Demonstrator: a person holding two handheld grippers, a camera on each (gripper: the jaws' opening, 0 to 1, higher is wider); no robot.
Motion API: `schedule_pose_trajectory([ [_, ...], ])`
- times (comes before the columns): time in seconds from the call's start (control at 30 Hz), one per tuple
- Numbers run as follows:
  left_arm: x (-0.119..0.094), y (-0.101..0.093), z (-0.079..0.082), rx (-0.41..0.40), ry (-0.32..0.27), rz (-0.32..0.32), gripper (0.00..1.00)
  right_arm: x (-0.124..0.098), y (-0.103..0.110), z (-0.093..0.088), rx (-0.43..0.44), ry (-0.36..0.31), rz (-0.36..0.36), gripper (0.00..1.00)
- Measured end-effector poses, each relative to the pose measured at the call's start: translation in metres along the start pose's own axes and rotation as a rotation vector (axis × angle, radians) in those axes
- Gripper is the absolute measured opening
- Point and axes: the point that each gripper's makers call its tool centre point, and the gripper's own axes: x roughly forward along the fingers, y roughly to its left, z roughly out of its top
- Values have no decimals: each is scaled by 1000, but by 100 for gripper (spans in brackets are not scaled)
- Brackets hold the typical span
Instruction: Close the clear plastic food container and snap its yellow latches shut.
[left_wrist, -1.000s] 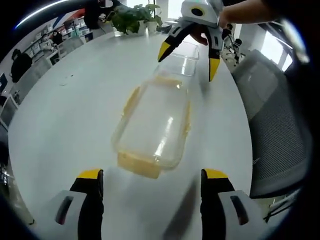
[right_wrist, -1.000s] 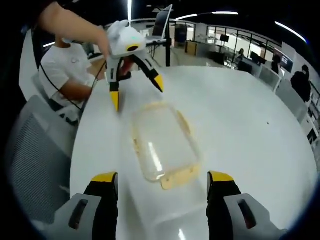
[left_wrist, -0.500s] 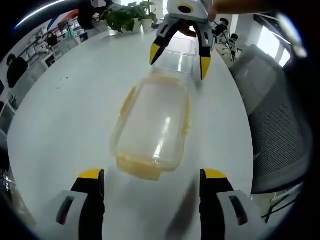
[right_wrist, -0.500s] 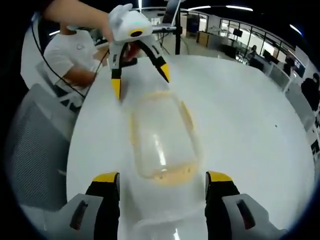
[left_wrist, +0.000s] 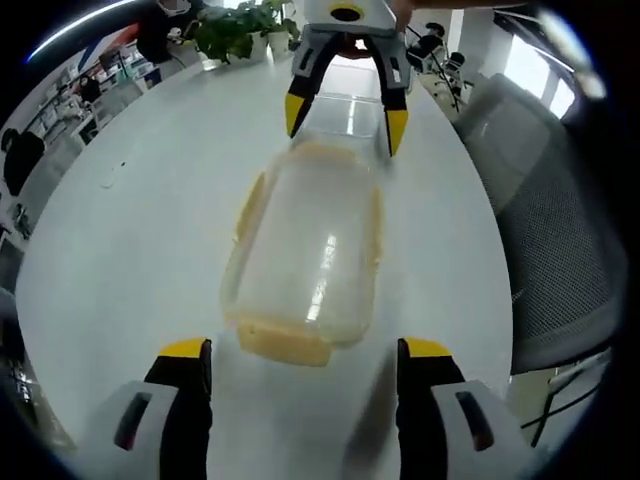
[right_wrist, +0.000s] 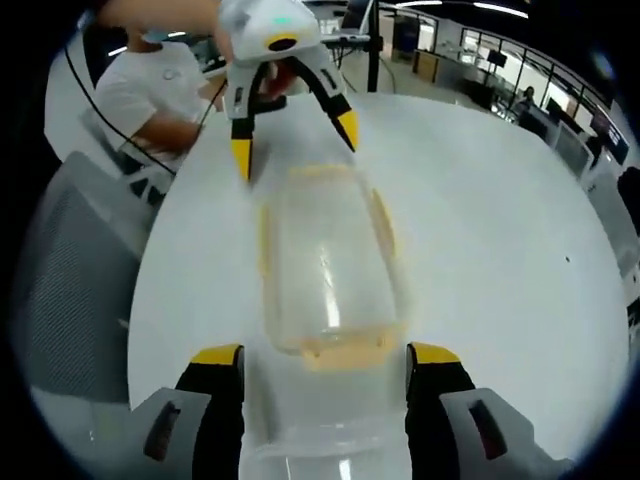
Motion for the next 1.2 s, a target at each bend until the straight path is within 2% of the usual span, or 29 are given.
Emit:
schedule_pose_trajectory([
  [0.17, 0, 1, -2, 43, 25, -5, 75, 4, -1, -4, -19, 33, 10, 64],
  [0.5, 3, 2, -6, 82, 45, -7, 74, 8, -5, -3, -40, 56, 7, 59],
  [0.63, 8, -1, -10, 141, 82, -16, 69, 11, -5, -8, -56, 92, 3, 57],
  [0.67, 8, -2, -6, 120, 60, -22, 69, 12, -5, -7, -59, 89, -2, 56],
  [0.87, 8, -1, -5, 123, 68, -24, 68, 12, -7, -8, -77, 125, 3, 52],
  [1.03, 9, -7, -7, 103, 76, -61, 61, 14, -4, -9, -96, 151, 11, 51],
  [1.13, 10, -7, -7, 96, 86, -67, 60, 13, -4, -19, -145, 240, 16, 51],
  [1.2, 10, -7, -7, 98, 91, -71, 60, 14, -3, -16, -143, 226, 24, 51],
])
